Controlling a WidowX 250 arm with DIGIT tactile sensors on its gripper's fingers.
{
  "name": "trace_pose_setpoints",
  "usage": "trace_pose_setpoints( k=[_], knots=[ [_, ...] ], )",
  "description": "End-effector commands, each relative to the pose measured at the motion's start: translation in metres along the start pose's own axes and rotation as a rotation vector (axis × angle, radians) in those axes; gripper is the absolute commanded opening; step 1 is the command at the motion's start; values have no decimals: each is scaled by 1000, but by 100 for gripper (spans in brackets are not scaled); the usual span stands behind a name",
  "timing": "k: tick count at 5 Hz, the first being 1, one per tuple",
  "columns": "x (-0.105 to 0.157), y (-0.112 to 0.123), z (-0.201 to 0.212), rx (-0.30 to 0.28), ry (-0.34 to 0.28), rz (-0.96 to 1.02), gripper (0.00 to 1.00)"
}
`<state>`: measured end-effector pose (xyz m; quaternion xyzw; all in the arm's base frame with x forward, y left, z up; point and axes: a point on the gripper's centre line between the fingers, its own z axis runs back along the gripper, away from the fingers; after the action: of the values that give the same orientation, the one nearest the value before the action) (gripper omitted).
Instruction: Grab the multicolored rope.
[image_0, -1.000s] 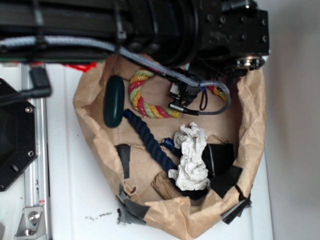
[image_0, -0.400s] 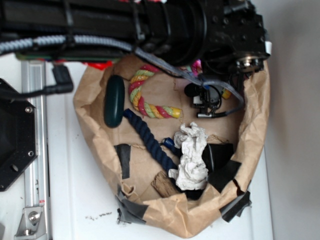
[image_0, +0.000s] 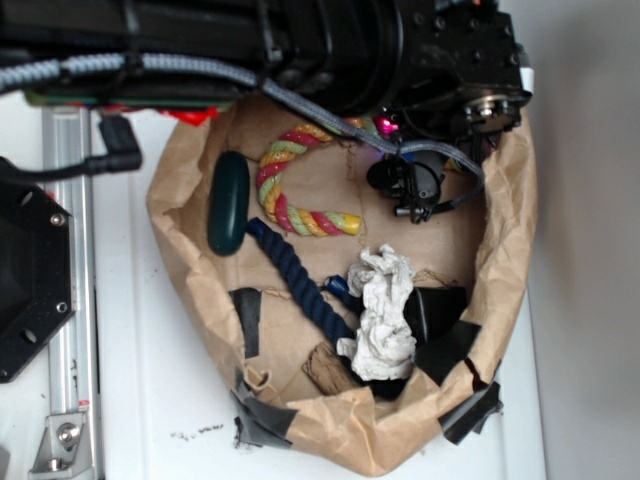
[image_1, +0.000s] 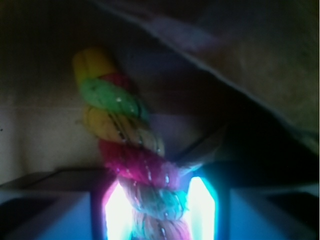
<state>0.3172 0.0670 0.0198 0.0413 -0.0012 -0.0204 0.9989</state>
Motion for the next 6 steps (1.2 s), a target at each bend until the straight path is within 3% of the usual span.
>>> trace_pose_setpoints(
  k=[1, 2, 3, 4, 5, 6],
  knots=[
    [6, 11, 9, -13, -24, 60, 0],
    [1, 9, 19, 0, -51, 69, 0],
    [-9, -6, 70, -100, -117, 151, 0],
    [-22, -18, 120, -48, -98, 307, 0],
    [-36, -15, 151, 35, -150, 464, 0],
    [-49, -13, 167, -51, -173, 484, 0]
  ],
)
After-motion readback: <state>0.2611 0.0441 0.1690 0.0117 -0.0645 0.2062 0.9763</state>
